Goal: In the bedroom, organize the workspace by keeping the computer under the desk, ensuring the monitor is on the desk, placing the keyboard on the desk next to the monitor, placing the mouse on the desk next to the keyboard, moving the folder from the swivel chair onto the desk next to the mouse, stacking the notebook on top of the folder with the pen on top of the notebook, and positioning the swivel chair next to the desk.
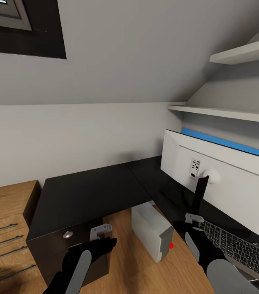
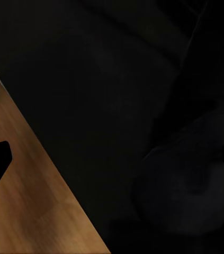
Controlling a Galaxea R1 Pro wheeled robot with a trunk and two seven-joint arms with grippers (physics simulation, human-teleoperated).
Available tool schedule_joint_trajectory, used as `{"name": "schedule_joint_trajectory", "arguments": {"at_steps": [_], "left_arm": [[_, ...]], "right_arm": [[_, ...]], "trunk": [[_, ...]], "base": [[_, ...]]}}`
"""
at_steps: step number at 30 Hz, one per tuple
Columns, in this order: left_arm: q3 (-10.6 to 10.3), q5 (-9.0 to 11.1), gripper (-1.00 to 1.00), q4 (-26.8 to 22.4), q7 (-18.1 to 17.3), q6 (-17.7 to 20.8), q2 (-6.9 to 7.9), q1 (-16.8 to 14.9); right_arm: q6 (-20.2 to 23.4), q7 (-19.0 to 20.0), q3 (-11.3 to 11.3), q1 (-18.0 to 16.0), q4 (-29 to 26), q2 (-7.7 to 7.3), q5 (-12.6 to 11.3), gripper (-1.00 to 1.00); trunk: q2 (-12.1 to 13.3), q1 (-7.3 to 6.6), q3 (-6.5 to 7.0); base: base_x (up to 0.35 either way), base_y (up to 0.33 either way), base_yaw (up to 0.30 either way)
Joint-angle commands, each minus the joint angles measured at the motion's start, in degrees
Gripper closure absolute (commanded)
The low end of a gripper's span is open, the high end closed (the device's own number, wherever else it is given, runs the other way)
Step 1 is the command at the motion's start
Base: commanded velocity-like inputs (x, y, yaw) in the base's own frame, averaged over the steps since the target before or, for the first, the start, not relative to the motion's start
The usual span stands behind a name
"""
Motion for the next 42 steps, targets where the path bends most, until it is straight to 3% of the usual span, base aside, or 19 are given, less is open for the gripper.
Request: {"name": "schedule_joint_trajectory", "arguments": {"at_steps": [1, 15, 34, 42], "left_arm": [[-0.06, 0.59, -1.0, -0.14, 0.58, 0.15, -0.02, -0.04], [-0.07, 0.66, -1.0, -0.42, 0.77, 0.16, -0.03, -0.04], [-0.07, 0.66, -1.0, -0.44, 0.9, 0.15, -0.02, -0.04], [-0.07, 0.66, -1.0, -0.44, 0.84, 0.16, -0.02, -0.04]], "right_arm": [[0.27, -0.32, 0.07, -0.02, -0.12, -0.01, -0.53, -1.0], [0.9, -0.86, 0.01, -0.02, -0.15, -0.02, -0.69, -1.0], [6.37, -0.93, -0.1, -0.02, -0.23, -0.03, -0.96, -1.0], [10.87, -0.98, -0.23, -0.02, -0.44, -0.03, -1.05, -1.0]], "trunk": [[-0.04, 0.0, -0.07], [-0.04, 0.0, -0.07], [-0.04, 0.0, -0.07], [-0.04, 0.0, -0.07]], "base": [[0.005, 0.0, 0.0], [0.001, 0.0, 0.0], [0.0, 0.0, 0.0], [0.0, 0.0, 0.0]]}}
